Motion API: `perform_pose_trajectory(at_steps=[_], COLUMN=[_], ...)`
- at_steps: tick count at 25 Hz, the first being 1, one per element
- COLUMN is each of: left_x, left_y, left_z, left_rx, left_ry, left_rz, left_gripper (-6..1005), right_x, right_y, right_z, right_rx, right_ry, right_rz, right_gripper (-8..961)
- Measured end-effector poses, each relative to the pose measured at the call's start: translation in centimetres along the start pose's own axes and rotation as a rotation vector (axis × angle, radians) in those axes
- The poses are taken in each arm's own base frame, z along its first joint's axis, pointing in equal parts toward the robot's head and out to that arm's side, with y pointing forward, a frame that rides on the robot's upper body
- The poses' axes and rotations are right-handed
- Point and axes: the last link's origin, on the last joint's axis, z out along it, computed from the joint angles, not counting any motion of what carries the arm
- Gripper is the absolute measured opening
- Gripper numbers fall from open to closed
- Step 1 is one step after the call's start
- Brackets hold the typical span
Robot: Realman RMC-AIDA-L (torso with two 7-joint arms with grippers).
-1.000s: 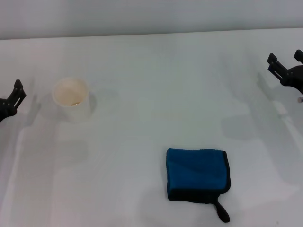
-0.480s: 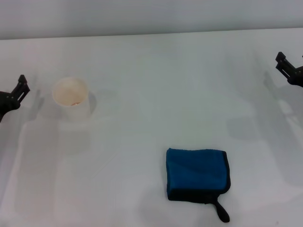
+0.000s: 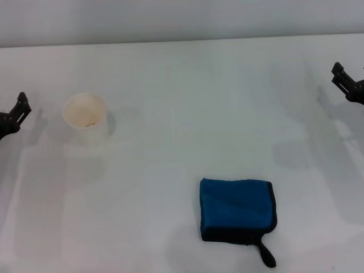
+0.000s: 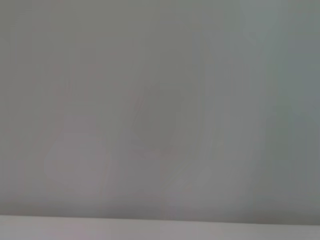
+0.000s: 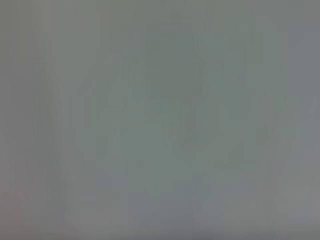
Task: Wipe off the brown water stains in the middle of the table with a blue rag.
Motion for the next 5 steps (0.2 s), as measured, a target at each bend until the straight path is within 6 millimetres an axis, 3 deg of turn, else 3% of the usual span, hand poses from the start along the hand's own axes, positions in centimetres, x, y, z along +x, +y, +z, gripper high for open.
perform_pose_trajectory(at_steps=[5], left_x=[-0.42], left_y=[0.20], left_z=[-0.29], left_rx=[0.002], left_ry=[-0.010], left_rz=[-0.008], left_gripper=[893], right_x=[-0.08], right_y=[0.00], right_z=[0.11], right_rx=[-0.001], right_ry=[-0.001], right_rz=[-0.002], right_gripper=[844])
